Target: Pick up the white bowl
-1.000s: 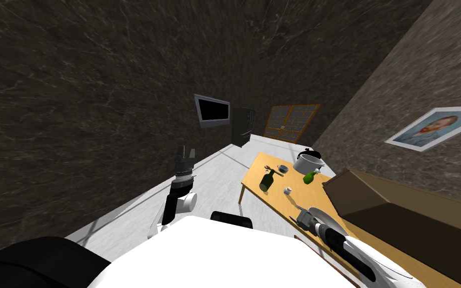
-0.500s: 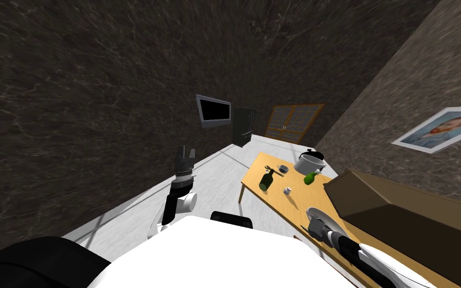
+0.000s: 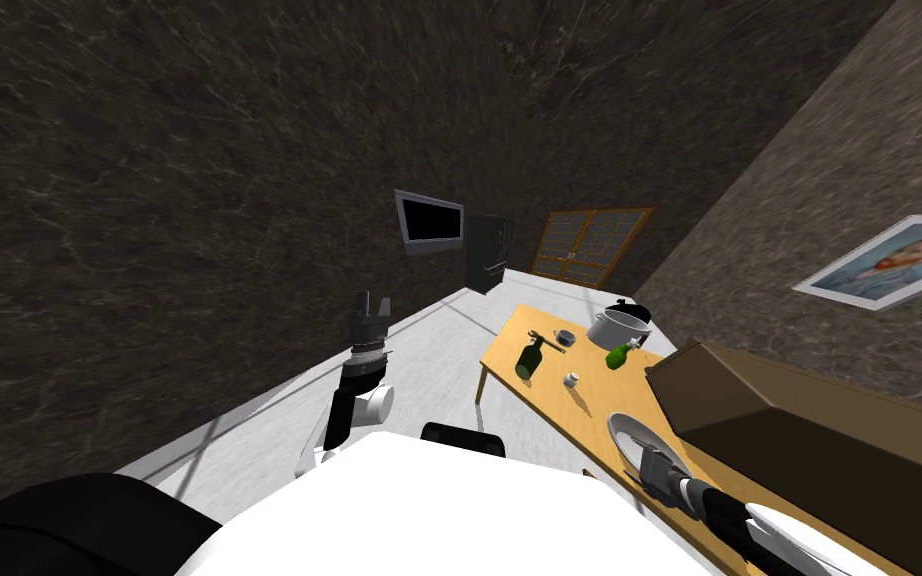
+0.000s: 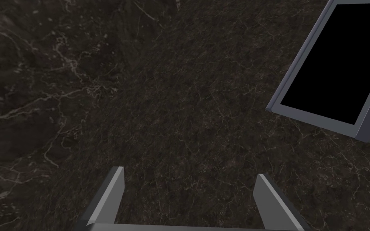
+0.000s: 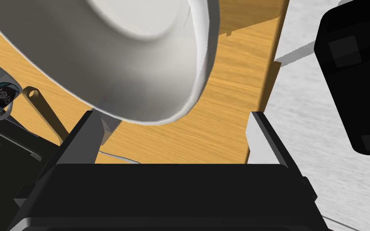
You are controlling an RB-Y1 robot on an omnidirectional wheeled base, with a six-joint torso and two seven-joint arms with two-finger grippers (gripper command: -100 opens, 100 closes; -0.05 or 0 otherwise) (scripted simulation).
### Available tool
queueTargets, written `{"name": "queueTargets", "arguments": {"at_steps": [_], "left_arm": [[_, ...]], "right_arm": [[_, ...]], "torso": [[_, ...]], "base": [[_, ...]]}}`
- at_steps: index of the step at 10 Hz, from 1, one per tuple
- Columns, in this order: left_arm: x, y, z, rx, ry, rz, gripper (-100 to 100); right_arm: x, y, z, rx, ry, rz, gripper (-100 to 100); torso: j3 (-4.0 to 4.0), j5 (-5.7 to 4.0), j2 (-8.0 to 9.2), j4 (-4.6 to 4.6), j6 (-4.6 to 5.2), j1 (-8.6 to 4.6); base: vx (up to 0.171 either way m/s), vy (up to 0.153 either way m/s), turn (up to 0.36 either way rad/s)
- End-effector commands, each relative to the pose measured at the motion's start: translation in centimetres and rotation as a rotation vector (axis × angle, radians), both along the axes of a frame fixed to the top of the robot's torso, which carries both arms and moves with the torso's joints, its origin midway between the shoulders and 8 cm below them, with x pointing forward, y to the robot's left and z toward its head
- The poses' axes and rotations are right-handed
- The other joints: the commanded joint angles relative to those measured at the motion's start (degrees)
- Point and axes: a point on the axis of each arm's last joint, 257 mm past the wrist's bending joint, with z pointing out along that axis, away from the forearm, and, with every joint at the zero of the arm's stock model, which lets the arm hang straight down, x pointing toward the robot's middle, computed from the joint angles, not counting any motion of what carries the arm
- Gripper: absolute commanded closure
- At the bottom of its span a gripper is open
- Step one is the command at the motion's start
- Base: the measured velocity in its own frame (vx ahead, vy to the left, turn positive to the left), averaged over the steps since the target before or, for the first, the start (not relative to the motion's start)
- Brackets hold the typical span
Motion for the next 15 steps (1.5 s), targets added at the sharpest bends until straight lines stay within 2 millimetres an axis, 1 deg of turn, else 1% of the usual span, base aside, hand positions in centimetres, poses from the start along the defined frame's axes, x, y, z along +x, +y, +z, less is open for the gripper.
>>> {"name": "queueTargets", "arguments": {"at_steps": [1, 3, 4, 5, 6, 9, 10, 13, 15], "left_arm": [[0.0, 0.0, 0.0, 0.0, 0.0, 0.0, 0], [0.0, 0.0, 0.0, 0.0, 0.0, 0.0, 0], [0.0, 0.0, 0.0, 0.0, 0.0, 0.0, 0], [0.0, 0.0, 0.0, 0.0, 0.0, 0.0, 0], [0.0, 0.0, 0.0, 0.0, 0.0, 0.0, 0], [0.0, 0.0, 0.0, 0.0, 0.0, 0.0, 0], [0.0, 0.0, 0.0, 0.0, 0.0, 0.0, 0], [0.0, 0.0, 0.0, 0.0, 0.0, 0.0, 0], [0.0, 0.0, 0.0, 0.0, 0.0, 0.0, 0]], "right_arm": [[-0.6, -1.0, -0.1, -0.012, 0.012, -0.011, -100], [-2.4, -2.1, -0.5, -0.042, 0.05, -0.007, -100], [-1.7, -1.8, -0.3, -0.033, 0.039, -0.01, -100], [-1.8, -1.8, -0.4, -0.035, 0.041, -0.008, 0], [-2.1, -1.8, -0.8, -0.044, 0.057, -0.021, -100], [-2.4, -1.7, -1.1, -0.04, 0.067, -0.057, -100], [-2.4, -1.7, -1.1, -0.036, 0.066, -0.065, -100], [-2.9, -1.4, -1.6, -0.057, 0.083, -0.087, -100], [-2.9, -1.4, -1.6, -0.039, 0.079, -0.119, -100]], "torso": [[0.0, 0.0, 0.0, 0.0, 0.0, 0.0], [-0.04, 0.04, -0.06, -0.02, -0.01, 0.13], [-0.02, 0.02, -0.03, -0.01, -0.01, 0.08], [-0.03, 0.03, -0.06, -0.01, -0.01, 0.12], [-0.05, 0.04, -0.09, -0.02, -0.01, 0.17], [0.07, 0.0, 0.14, 0.03, -0.04, 0.0], [0.07, 0.01, 0.12, 0.03, 0.0, 0.02], [0.03, 0.02, 0.06, 0.01, 0.0, 0.05], [0.05, 0.01, 0.08, 0.02, 0.01, 0.02]], "base": [[0.0, 0.0, 0.0], [-0.016, -0.02, 0.024], [-0.01, -0.014, 0.005], [0.0, 0.0, 0.0], [-0.047, -0.032, 0.196], [-0.064, -0.049, 0.124], [-0.022, -0.02, -0.025], [-0.054, -0.036, 0.146], [-0.038, -0.032, 0.043]]}}
